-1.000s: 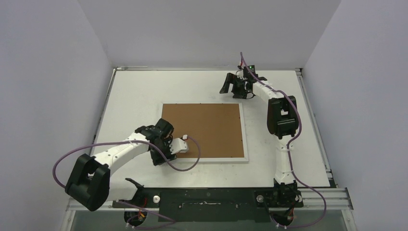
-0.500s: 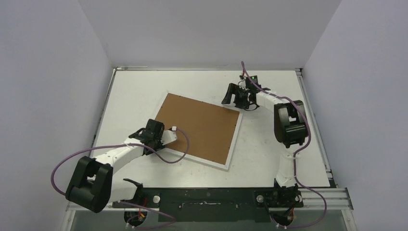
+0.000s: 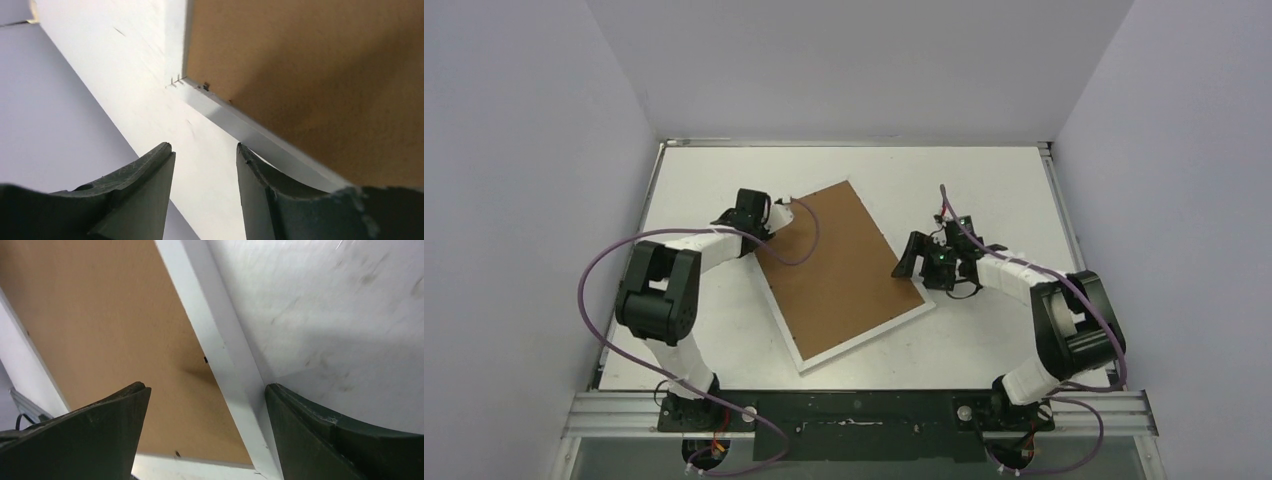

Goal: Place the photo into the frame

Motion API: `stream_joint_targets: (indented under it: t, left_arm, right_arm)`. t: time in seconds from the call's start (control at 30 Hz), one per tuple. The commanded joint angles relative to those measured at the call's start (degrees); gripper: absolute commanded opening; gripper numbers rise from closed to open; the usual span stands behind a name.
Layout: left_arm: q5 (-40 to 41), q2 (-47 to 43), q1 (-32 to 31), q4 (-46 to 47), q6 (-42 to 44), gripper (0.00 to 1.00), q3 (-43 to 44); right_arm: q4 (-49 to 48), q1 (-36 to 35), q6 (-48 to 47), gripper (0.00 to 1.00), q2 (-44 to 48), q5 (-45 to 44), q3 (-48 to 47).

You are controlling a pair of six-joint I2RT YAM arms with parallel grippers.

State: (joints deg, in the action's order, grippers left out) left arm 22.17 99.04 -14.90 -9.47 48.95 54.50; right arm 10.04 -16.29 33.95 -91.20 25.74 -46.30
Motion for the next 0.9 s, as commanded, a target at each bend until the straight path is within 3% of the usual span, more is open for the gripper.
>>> stream_joint_targets:
  t: [0.0,0.1,0.2,0.37,0.47,0.7,0.87]
  left_arm:
    - [-0.70,7.70,-0.27,11.05,-4.39,0.47,8.88]
    - [0.32,13.84,-0.27,10.28,-6.56,0.46,16.36]
    - [-2.26,17.57,0.45,2.11,-12.13,0.46,25.13]
    - [-11.84,17.21,4.00,-12.67,-20.39,0.46,33.55]
    - [-22.59,15.17,8.35,-23.34,-25.86,0.47,36.99]
    - [-47.81,14.02,17.12,-41.35,-32.06,0.46,35.79]
    - [-55.47,14.44,17.20,-40.43,-36.47,0.43,31.84]
  right_arm:
    - [0.33,-3.74,5.74,0.88,6.73,2.87,5.26]
    - [-0.01,-4.62,6.99,0.88,8.57,3.37,7.06]
    - [-0.30,-4.84,7.31,0.89,8.46,3.99,7.19]
    - [-1.80,-4.84,7.66,0.88,6.80,7.41,6.21]
    - [0.58,-3.88,5.55,0.89,6.21,7.89,3.40]
    - [8.83,2.17,0.14,0.89,8.40,7.61,-2.41]
    - [6.31,1.15,2.06,0.88,8.91,9.59,-1.39]
